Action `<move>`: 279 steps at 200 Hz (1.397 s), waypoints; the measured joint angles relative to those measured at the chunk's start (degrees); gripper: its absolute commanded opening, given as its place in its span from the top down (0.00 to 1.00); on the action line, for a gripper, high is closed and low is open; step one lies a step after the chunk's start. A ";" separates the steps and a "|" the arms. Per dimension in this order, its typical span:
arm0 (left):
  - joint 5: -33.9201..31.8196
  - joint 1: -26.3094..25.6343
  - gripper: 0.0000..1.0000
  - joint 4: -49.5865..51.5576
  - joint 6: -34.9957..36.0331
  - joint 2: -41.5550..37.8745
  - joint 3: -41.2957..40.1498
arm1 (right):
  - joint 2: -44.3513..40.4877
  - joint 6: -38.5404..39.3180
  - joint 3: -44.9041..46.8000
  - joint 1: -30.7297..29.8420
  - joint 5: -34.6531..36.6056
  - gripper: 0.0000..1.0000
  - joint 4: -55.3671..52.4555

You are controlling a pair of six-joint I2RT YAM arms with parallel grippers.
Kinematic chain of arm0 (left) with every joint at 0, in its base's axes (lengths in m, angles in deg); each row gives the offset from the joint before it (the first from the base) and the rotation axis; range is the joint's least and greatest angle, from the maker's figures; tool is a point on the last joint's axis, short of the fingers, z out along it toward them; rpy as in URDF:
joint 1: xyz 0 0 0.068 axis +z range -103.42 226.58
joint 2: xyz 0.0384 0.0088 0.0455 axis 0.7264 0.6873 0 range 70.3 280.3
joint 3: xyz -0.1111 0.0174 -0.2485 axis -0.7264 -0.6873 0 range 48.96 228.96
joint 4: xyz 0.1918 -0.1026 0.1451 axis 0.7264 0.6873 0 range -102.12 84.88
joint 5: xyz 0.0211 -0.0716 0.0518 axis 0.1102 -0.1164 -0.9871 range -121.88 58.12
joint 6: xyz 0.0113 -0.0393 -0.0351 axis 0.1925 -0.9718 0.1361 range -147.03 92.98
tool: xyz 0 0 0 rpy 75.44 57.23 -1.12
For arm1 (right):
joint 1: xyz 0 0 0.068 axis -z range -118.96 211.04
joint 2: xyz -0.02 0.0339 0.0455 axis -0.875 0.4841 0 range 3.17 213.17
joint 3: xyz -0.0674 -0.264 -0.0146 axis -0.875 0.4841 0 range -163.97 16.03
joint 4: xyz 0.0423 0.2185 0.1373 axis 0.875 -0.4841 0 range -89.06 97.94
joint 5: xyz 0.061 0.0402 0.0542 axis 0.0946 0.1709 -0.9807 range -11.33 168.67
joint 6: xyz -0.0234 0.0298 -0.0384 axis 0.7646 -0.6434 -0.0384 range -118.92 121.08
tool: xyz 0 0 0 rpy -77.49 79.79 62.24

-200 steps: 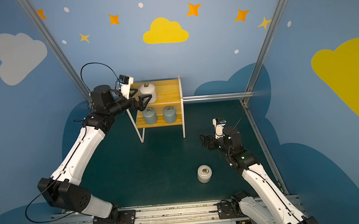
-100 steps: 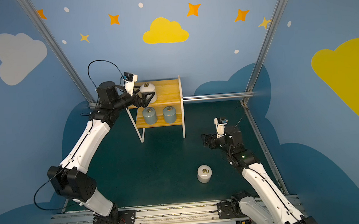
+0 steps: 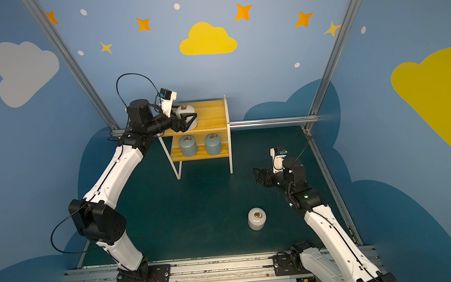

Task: Remove the tea canisters from the shelf
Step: Pick up the tea canister from the shelf, then place the tea canister at the center of the board.

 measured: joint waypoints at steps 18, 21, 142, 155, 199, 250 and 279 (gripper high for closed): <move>0.26 0.00 0.24 -0.28 0.11 0.00 0.00 | -0.33 -0.15 0.00 0.11 -0.04 0.10 0.00; 0.37 0.00 0.25 -0.33 0.22 0.00 0.00 | -0.42 -0.15 0.00 0.13 -0.04 0.10 0.00; 3.19 -0.42 0.37 -0.76 1.11 -1.22 -1.49 | -1.55 -0.74 0.66 0.35 -0.11 0.09 -0.02; 3.23 -1.11 0.37 -0.70 1.40 -2.82 -3.21 | -1.55 -0.81 0.81 0.35 -0.11 0.10 -0.02; 3.26 -5.33 0.37 -0.59 1.77 -11.13 -12.04 | -1.55 -0.85 0.96 0.59 -0.15 0.10 -0.02; 2.14 -12.31 0.39 -1.55 0.63 -20.57 -24.68 | -1.49 -0.85 0.96 0.76 0.09 0.10 0.00; 0.85 -16.28 0.40 -4.00 -0.48 -24.96 -33.22 | -1.51 -1.20 0.96 1.01 1.05 0.10 0.00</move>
